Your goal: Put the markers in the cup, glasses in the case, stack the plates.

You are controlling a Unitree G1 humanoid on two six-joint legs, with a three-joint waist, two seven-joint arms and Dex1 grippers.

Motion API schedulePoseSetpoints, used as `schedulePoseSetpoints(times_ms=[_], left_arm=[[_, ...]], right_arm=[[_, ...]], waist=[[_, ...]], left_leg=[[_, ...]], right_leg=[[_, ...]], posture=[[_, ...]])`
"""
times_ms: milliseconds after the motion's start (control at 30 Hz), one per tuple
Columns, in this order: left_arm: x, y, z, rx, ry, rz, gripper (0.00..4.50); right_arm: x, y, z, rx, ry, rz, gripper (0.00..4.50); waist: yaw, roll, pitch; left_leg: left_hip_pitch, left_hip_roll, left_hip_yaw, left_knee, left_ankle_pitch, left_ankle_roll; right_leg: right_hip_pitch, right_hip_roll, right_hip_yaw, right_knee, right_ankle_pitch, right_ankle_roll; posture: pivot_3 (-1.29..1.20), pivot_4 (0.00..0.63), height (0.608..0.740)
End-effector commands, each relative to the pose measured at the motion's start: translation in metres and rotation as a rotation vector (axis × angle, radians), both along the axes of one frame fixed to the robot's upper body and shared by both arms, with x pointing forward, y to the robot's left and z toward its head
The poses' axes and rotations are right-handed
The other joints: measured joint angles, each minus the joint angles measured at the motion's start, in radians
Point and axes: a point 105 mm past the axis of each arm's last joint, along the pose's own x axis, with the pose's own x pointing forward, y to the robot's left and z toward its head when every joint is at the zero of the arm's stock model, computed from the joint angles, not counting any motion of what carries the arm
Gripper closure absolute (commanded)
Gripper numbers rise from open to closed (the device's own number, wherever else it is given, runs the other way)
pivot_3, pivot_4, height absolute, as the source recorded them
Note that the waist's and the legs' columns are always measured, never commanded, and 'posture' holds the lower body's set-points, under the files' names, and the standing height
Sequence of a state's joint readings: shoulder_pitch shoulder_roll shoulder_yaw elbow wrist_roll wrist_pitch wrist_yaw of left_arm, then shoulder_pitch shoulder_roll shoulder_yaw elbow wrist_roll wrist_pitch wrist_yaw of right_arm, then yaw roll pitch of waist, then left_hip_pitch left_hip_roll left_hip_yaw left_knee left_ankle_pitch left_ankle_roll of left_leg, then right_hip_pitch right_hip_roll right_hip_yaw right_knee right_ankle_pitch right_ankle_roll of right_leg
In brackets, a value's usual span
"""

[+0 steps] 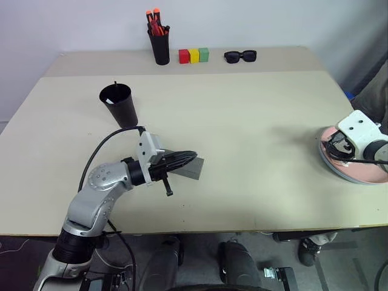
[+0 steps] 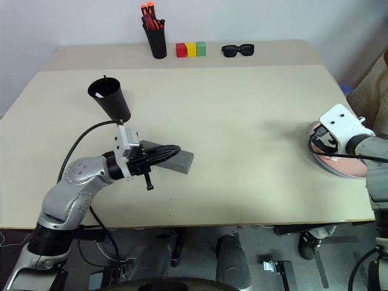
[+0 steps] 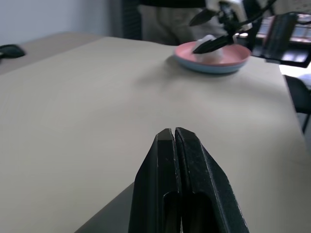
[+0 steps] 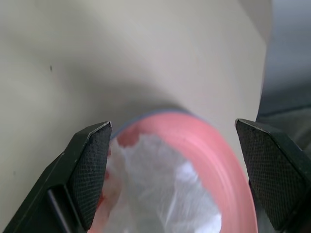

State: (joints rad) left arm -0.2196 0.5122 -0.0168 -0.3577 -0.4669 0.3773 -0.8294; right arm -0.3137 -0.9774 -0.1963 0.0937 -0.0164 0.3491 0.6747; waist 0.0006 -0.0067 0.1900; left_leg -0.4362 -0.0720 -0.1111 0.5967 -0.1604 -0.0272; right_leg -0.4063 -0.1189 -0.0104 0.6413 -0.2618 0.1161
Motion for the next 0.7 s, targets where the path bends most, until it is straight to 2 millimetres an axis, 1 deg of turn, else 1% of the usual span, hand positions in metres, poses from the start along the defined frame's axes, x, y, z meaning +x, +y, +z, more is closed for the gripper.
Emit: schedulePoseSetpoints(times_ms=[33,100,167,200,267,367,467,700], left_arm=[[0.005,0.022,0.014,-0.012,-0.065,0.109,4.48],[0.006,0.045,0.012,0.007,-0.071,0.209,4.48],[0.004,0.067,0.009,0.035,-0.076,0.306,4.48],[0.002,0.077,0.007,0.046,-0.076,0.347,4.48],[-0.004,0.097,0.005,0.066,-0.080,0.428,4.48],[-0.012,0.122,0.004,0.077,-0.083,0.524,4.48],[-0.019,0.135,0.002,0.091,-0.078,0.581,4.48],[-0.034,0.148,-0.009,0.090,-0.061,0.627,4.48]], right_arm=[[0.004,0.037,0.019,0.053,-0.076,0.177,0.39],[0.003,0.067,0.016,0.141,-0.068,0.304,0.39],[0.002,0.091,0.014,0.254,-0.056,0.414,0.39],[0.002,0.099,0.013,0.299,-0.048,0.448,0.39],[0.001,0.111,0.007,0.328,-0.021,0.513,0.39],[0.006,0.118,0.007,0.375,-0.030,0.555,0.39],[0.014,0.119,0.003,0.390,-0.016,0.567,0.39],[0.023,0.127,-0.004,0.378,0.010,0.609,0.39]], waist=[[-0.005,0.000,0.000],[-0.010,0.000,0.000],[-0.018,0.000,0.000],[-0.018,0.000,0.000],[-0.015,0.000,0.000],[-0.010,0.000,0.000],[-0.007,-0.001,0.000],[-0.012,0.000,0.000]], left_leg=[[0.000,0.000,0.000,0.000,0.000,0.000],[0.000,0.000,-0.001,0.000,0.000,0.000],[0.000,0.000,-0.002,0.000,0.000,0.000],[0.001,0.000,-0.001,-0.001,-0.001,0.001],[0.001,0.000,-0.001,-0.001,-0.001,0.001],[0.001,0.000,-0.001,-0.001,-0.001,0.001],[0.001,0.000,-0.001,-0.001,-0.001,0.000],[0.001,0.000,0.000,-0.004,-0.001,0.001]], right_leg=[[0.000,0.000,0.000,0.000,0.000,0.000],[0.000,0.000,0.000,0.000,0.000,0.000],[0.000,0.000,0.000,0.000,0.000,0.000],[0.000,0.000,0.001,0.000,0.000,0.000],[0.000,0.000,0.001,0.000,0.000,0.000],[0.000,0.000,0.002,-0.001,0.000,0.000],[0.001,0.000,0.002,-0.002,0.000,0.000],[0.001,0.000,0.002,-0.006,0.000,-0.001]], posture=[[0.00,0.150,0.740],[0.00,0.150,0.740],[0.00,0.150,0.740],[0.00,0.150,0.740],[0.00,0.150,0.740],[0.00,0.150,0.740],[0.00,0.150,0.740],[0.00,0.150,0.740]])
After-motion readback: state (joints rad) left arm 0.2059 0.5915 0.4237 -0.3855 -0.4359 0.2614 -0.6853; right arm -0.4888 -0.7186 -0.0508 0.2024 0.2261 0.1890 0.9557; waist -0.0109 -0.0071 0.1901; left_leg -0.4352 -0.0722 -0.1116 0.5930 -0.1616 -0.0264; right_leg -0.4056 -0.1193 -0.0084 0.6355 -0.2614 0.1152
